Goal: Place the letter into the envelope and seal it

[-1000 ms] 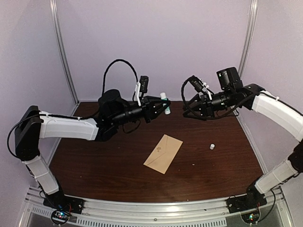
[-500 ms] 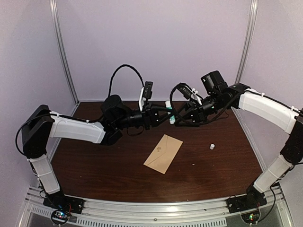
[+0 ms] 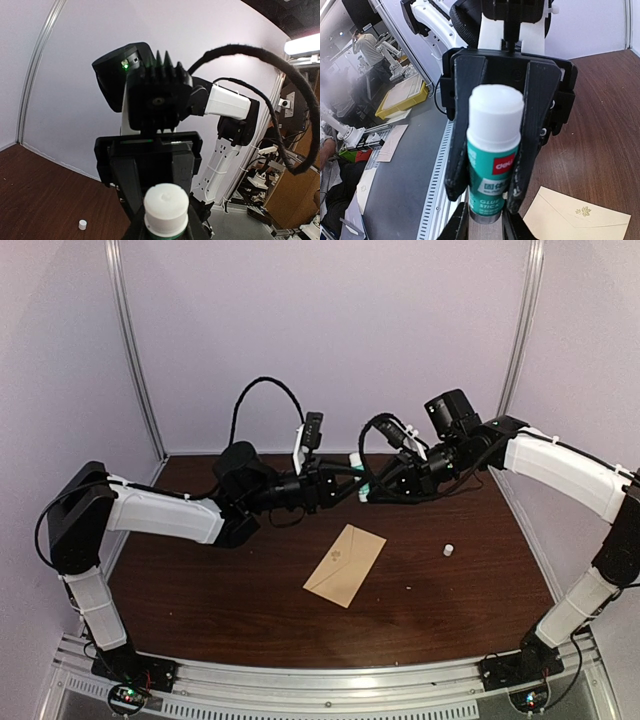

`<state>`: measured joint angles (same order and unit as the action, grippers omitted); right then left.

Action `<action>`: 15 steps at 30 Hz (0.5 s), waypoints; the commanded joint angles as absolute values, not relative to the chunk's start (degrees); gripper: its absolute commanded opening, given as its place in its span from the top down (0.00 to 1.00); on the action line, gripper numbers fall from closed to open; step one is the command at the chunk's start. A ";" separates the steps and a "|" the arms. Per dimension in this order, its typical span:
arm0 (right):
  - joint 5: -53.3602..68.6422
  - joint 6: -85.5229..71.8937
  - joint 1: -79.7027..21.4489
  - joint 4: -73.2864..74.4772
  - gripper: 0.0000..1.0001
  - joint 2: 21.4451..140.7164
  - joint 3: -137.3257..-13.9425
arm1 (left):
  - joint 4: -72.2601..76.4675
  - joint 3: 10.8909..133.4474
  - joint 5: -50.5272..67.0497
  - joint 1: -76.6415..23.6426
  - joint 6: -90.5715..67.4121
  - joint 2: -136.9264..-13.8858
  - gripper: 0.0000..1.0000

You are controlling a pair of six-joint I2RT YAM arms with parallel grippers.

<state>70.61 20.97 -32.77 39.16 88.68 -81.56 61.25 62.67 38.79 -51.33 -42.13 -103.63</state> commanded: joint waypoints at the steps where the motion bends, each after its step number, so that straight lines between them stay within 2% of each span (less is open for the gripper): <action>1: 71.08 18.84 -33.17 37.03 0.80 88.98 -82.26 | 63.48 64.51 38.71 -51.42 -42.13 -104.59 1.00; 5: 66.10 17.34 -33.27 36.09 0.89 89.17 -82.61 | 62.41 64.60 36.65 -51.50 -41.67 -104.66 1.00; 8: 57.41 15.68 -33.51 34.58 0.90 88.06 -82.84 | 59.06 64.91 29.95 -52.15 -39.70 -104.50 1.00; 12: 37.57 12.60 -34.44 31.32 0.92 86.15 -83.02 | 49.51 68.91 8.15 -55.45 -37.24 -105.34 1.00; 15: 19.08 10.63 -36.53 30.27 0.98 86.06 -83.84 | 39.96 72.86 -11.67 -58.32 -39.88 -106.68 1.00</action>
<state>45.76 14.24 -33.34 34.85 87.31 -81.67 49.04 66.37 15.62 -53.54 -39.29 -105.12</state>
